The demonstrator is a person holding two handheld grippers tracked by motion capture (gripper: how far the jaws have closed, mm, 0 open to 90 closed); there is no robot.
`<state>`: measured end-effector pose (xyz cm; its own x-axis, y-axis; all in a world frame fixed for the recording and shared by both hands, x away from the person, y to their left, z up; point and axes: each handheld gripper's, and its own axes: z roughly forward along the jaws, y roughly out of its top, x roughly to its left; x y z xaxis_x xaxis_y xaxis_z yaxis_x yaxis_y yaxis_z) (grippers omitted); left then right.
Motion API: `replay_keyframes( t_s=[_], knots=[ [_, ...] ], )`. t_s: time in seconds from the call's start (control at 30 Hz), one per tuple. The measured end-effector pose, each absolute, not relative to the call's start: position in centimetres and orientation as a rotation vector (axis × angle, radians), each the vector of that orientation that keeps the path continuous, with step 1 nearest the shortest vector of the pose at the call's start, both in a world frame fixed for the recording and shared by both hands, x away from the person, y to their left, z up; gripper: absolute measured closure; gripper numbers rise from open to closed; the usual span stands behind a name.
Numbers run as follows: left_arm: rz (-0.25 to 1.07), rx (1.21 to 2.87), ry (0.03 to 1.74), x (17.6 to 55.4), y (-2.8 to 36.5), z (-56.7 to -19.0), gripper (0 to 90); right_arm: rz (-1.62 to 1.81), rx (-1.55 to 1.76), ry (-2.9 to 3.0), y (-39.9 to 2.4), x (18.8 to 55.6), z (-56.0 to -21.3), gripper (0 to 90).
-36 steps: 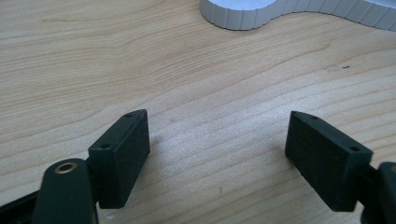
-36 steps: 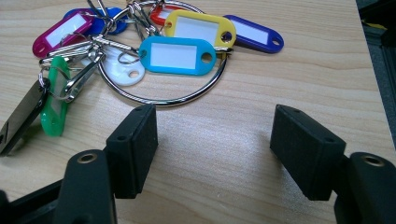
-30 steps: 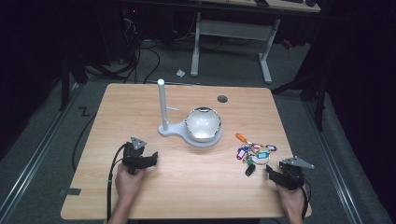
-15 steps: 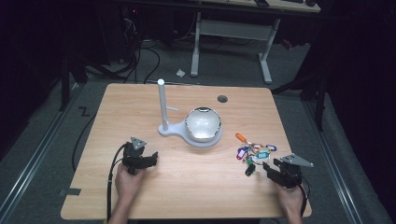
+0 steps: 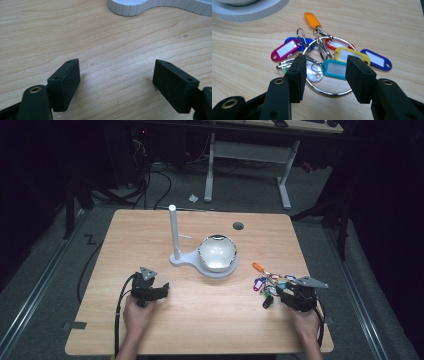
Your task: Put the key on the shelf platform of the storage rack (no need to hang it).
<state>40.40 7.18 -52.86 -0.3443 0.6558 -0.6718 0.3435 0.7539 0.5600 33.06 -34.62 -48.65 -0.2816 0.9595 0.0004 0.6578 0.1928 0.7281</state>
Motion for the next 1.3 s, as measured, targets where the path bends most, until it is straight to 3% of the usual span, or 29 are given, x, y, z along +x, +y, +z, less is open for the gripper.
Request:
replay_keyframes(
  t_s=[1.3],
  knots=[
    [0.395, 0.756, 1.961, 40.4, 7.2, -52.9, 22.3, 0.777, 1.546, 2.157, -33.2, 39.1, -50.9, 64.3]
  ],
)
